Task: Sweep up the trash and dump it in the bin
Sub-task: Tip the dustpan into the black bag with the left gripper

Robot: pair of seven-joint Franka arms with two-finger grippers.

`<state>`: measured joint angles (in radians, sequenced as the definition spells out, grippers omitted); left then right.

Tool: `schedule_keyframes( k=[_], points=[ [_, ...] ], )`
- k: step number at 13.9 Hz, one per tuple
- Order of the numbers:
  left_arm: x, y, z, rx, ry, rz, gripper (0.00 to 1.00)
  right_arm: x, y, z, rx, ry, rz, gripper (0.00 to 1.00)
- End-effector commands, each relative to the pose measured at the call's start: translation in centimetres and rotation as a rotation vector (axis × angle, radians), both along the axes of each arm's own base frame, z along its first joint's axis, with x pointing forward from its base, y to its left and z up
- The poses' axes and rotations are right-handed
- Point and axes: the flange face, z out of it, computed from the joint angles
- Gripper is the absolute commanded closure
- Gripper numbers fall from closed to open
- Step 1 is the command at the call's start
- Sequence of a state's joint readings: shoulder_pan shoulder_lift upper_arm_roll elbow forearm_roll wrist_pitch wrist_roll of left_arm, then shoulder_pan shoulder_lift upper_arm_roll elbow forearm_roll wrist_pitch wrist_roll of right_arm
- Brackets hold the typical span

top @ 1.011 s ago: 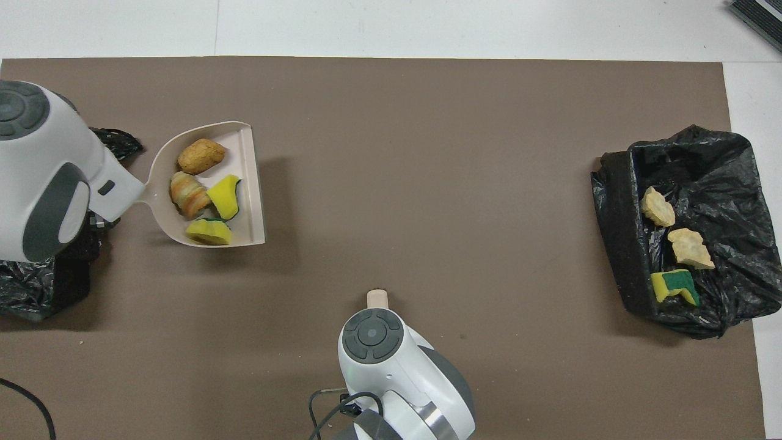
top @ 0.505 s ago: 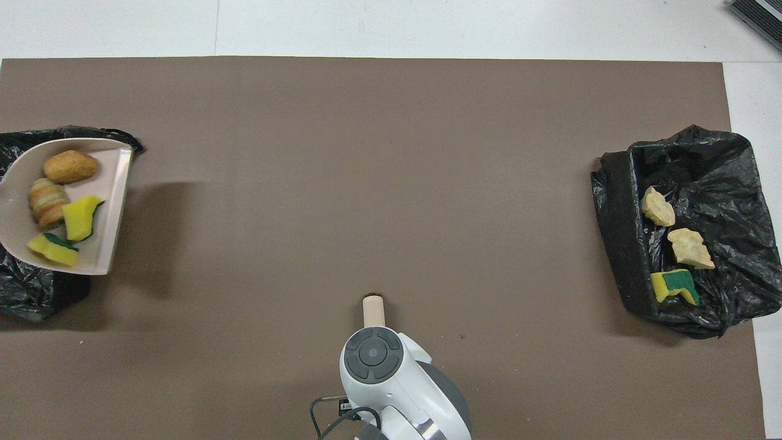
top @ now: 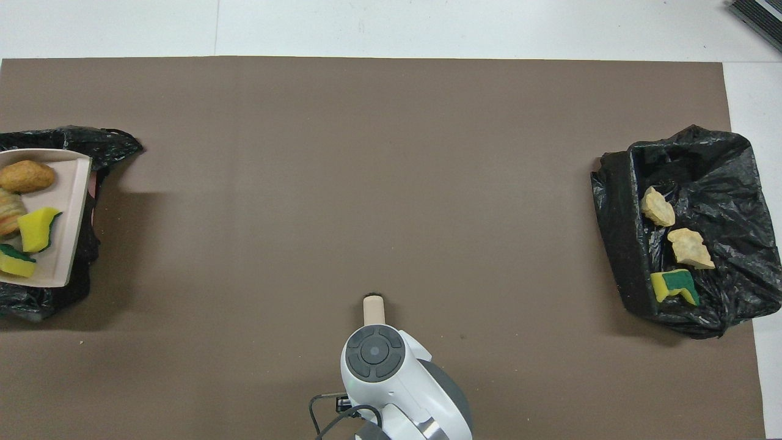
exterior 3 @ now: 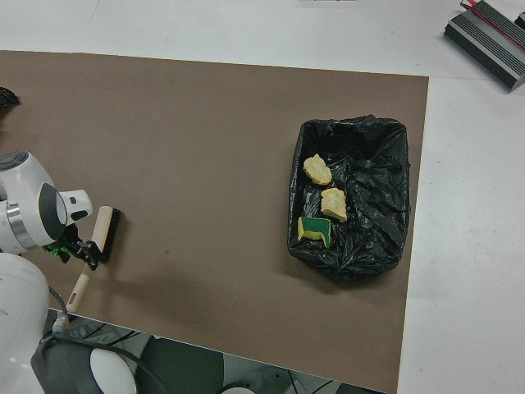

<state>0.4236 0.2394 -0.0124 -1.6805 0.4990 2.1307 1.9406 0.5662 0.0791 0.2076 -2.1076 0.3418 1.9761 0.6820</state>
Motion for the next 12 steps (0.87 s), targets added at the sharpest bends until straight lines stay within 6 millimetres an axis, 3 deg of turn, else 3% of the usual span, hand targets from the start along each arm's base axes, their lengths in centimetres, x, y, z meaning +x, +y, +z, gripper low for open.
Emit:
schedule_keyframes(
  k=[1, 4, 8, 12],
  points=[
    [1.3, -0.5, 0.9, 0.183, -0.045, 0.035, 1.0, 5.6, -6.1, 5.8, 0.049, -0.082, -0.11, 0.12],
    [1.7, -1.0, 1.1, 0.296, -0.092, -0.005, 1.0, 10.0, -12.3, 9.4, -0.024, -0.135, -0.161, 0.0],
    [2.0, -1.7, 2.5, 0.469, -0.091, -0.147, 1.0, 14.3, -20.6, 16.9, -0.088, -0.22, -0.232, 0.0],
    [1.9, -3.4, 5.3, 0.607, -0.151, -0.196, 1.0, 16.1, -26.7, 24.3, -0.08, -0.308, -0.146, 0.0]
  ],
)
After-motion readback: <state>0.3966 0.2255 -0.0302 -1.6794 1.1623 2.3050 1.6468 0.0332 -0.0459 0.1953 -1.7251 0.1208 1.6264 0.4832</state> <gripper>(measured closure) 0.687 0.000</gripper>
